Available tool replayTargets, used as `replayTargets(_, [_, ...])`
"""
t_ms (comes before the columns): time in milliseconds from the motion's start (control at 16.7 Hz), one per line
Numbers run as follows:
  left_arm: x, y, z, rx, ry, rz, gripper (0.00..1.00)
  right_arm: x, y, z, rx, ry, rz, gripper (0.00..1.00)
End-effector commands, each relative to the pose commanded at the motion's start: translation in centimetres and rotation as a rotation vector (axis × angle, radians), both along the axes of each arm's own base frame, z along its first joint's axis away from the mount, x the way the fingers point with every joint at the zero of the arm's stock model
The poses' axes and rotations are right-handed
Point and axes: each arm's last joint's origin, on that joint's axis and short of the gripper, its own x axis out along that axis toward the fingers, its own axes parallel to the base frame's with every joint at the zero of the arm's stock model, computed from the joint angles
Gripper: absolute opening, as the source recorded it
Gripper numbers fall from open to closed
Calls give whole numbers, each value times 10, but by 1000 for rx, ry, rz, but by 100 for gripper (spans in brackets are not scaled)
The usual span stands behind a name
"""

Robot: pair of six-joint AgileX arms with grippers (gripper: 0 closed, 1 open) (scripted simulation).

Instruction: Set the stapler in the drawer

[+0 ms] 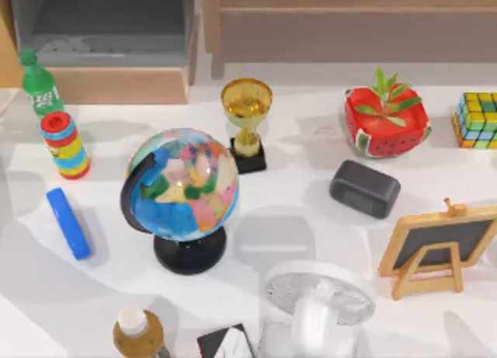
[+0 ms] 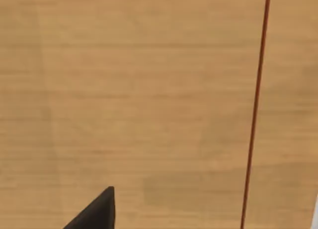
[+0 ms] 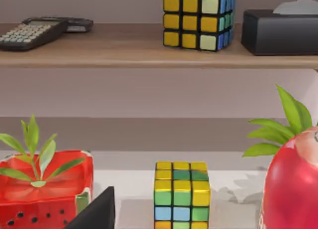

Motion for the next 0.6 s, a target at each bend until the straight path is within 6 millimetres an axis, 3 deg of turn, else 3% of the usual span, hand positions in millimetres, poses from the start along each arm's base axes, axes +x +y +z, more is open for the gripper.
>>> replayTargets(60, [0,0,0,0,0,0,100,0,0,0,0,0,0,100])
replayTargets(600, [0,0,0,0,0,0,32,0,0,0,0,0,0,100])
